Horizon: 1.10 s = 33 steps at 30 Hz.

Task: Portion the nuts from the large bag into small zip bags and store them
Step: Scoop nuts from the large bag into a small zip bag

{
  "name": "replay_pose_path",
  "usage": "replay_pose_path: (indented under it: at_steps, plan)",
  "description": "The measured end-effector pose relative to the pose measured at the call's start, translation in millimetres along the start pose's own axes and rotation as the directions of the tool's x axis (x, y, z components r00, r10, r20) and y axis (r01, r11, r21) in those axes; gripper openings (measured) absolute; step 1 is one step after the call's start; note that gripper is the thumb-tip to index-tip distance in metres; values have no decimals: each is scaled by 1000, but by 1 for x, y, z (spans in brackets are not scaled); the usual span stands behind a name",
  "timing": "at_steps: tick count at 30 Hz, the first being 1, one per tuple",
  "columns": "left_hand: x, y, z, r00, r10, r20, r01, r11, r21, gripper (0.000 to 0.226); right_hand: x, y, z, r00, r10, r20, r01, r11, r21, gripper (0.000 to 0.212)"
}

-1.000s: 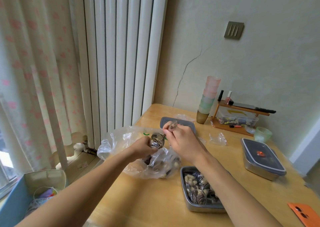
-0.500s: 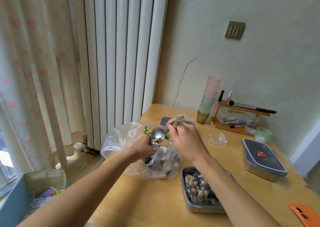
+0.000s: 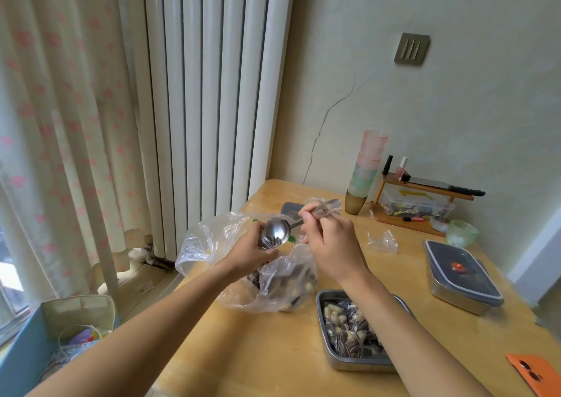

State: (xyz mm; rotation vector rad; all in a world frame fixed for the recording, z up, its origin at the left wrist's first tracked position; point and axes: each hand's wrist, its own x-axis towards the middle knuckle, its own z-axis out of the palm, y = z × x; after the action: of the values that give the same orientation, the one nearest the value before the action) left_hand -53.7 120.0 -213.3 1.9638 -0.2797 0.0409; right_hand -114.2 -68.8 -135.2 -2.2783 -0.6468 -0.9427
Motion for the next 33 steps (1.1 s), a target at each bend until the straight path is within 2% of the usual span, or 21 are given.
replay_pose_path:
  at_steps: [5,11,15,18,21,23,26,28,30,33]
  plan:
    - [-2,-8,-4,998,-58,-24,53,985,-162,53,-3,-3,2,998,-51,-21,52,998,38,36]
    - [-6,-11,-6,995,-95,27,98,957,-273,60,-5,-4,3,999,18,28,-21,991,129,34]
    - [-7,-14,-11,988,-133,77,147,964,-220,65,-4,-4,3,997,48,67,-57,988,141,32]
    - [-8,-15,-12,973,-200,117,221,951,-214,56,-6,-3,4,995,99,24,-101,988,119,30]
    - [-8,-11,-14,972,-235,20,232,938,-258,41,-6,0,2,987,153,-45,-151,988,44,27]
    - [-8,-5,-16,967,-251,-36,230,930,-288,30,-6,2,2,979,205,-1,-205,979,12,29]
    - [-9,1,-17,967,-231,-106,221,971,-97,23,-7,-1,1,949,280,142,-280,960,-22,41]
    - [-9,3,-17,974,-178,-141,198,970,140,22,-7,-3,0,950,274,149,-263,961,-88,45]
    - [-8,2,-15,978,-119,-170,171,926,337,17,-7,-6,-5,952,275,135,-244,947,-211,44]
    - [-6,1,-12,984,-44,-173,134,821,555,16,-9,-10,-11,949,293,111,-232,895,-380,30]
